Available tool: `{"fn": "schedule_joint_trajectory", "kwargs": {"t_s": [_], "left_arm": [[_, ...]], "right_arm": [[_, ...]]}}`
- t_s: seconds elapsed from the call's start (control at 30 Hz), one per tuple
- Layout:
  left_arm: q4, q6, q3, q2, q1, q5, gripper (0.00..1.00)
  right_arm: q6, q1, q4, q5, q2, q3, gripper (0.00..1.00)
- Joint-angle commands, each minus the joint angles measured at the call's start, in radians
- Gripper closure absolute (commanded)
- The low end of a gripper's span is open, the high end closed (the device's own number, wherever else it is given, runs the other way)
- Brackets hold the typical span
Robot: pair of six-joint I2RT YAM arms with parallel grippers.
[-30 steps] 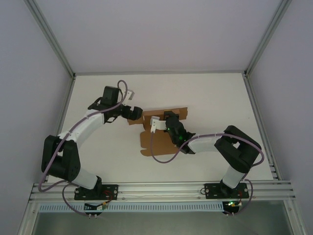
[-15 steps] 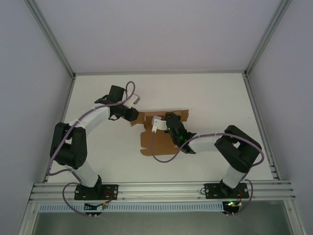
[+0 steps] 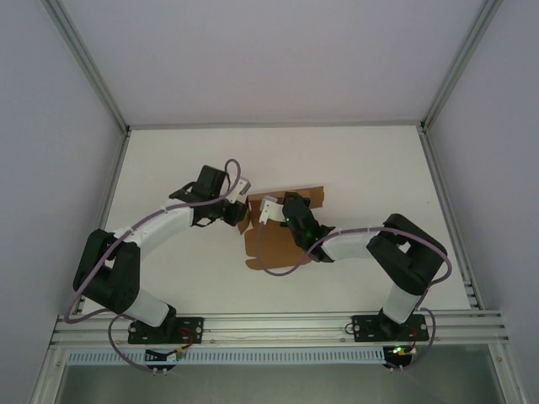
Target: Assemble paper box
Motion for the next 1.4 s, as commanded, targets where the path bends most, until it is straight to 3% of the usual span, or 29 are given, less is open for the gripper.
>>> {"fn": "schedule_joint_trajectory", "kwargs": {"t_s": [0.0, 0.13, 0.27, 0.4, 0.5, 0.57, 0.6, 0.77, 0.93, 1.07, 1.2, 1.37], "left_arm": [[0.089, -0.070, -0.020, -0.023, -0.026, 0.040, 1.00], [0.211, -0.128, -0.075, 0.010, -0.032, 0.064, 0.98], [0.218, -0.152, -0.091, 0.016, -0.031, 0.025, 0.82], [0.225, -0.168, -0.130, -0.027, -0.031, 0.016, 0.65], [0.251, -0.184, -0.178, -0.087, -0.031, -0.009, 0.43], [0.275, -0.197, -0.220, -0.141, -0.030, -0.075, 0.02], [0.279, -0.213, -0.237, -0.173, -0.028, -0.130, 0.00], [0.224, -0.313, -0.254, -0.311, 0.025, -0.342, 0.00], [0.242, -0.375, -0.270, -0.338, 0.136, -0.381, 0.00], [0.310, -0.394, -0.254, -0.202, 0.214, -0.311, 0.00], [0.415, -0.357, -0.242, -0.084, 0.210, -0.136, 0.07], [0.505, -0.350, -0.234, 0.013, 0.163, -0.043, 0.16]], "right_arm": [[0.043, -0.003, 0.010, 0.028, 0.027, 0.020, 1.00], [0.065, -0.003, 0.023, 0.024, 0.036, 0.015, 1.00], [0.002, -0.003, 0.203, 0.020, 0.067, -0.048, 1.00], [-0.040, -0.003, 0.266, 0.054, 0.106, -0.067, 1.00], [-0.015, -0.004, 0.254, 0.048, 0.111, -0.072, 1.00], [-0.007, -0.004, 0.261, 0.047, 0.111, -0.075, 1.00], [-0.014, -0.005, 0.269, 0.045, 0.112, -0.078, 1.00], [-0.041, -0.004, 0.294, 0.040, 0.111, -0.096, 1.00], [-0.046, -0.004, 0.313, 0.040, 0.108, -0.109, 1.00], [-0.046, -0.004, 0.310, 0.040, 0.107, -0.104, 1.00], [-0.040, -0.004, 0.294, 0.040, 0.106, -0.093, 1.00], [-0.008, -0.003, 0.261, 0.047, 0.100, -0.086, 1.00]]}}
